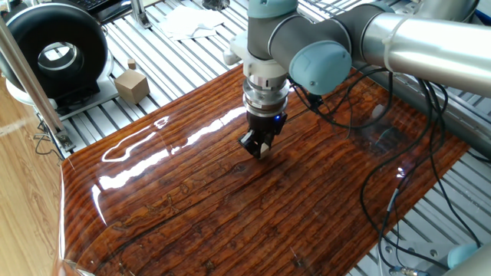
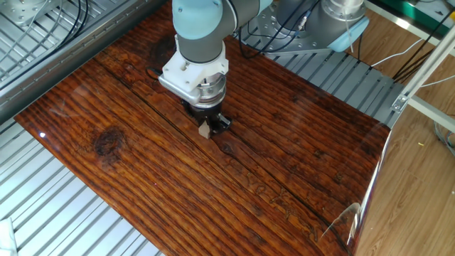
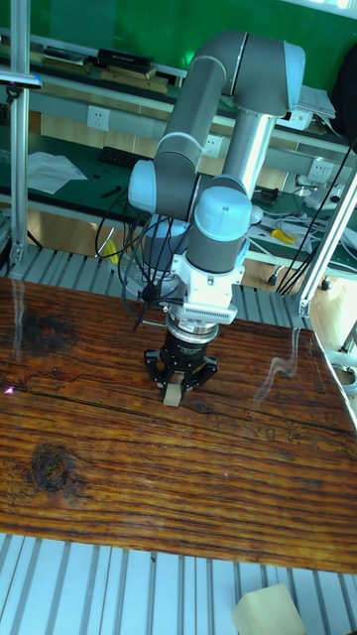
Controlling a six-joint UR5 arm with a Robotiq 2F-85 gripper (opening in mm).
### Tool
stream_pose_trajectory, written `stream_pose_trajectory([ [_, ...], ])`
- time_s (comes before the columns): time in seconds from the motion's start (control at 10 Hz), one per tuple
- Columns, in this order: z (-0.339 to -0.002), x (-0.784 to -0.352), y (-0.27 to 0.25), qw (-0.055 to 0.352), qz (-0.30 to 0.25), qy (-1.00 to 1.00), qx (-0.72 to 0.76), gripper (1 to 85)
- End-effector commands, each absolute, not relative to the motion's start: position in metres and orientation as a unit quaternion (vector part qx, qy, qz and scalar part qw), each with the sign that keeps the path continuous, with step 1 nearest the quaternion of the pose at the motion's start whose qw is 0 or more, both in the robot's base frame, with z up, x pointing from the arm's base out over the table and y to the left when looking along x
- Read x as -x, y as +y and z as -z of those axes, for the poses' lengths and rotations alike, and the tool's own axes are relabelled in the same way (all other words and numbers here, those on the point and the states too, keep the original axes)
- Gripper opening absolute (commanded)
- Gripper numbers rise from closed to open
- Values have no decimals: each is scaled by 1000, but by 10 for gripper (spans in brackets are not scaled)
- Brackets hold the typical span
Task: Hold a small block with the gripper and sweep it from left to right on the table
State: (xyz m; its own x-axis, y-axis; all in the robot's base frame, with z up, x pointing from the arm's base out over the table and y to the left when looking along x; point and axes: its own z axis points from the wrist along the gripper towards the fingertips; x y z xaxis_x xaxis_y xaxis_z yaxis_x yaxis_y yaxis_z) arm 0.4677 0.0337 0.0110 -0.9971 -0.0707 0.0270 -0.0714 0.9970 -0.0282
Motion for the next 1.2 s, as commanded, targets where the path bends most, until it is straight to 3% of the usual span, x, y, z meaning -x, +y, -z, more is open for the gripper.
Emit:
stream_pose_trajectory([
  [0.0, -13, -468, 24, 14, -31, -998, -46, 10],
  [0.2, -12, -470, 40, 10, -1, -1000, -26, 10],
  [1.1, -12, -466, 39, 16, -1, -1000, -19, 10],
])
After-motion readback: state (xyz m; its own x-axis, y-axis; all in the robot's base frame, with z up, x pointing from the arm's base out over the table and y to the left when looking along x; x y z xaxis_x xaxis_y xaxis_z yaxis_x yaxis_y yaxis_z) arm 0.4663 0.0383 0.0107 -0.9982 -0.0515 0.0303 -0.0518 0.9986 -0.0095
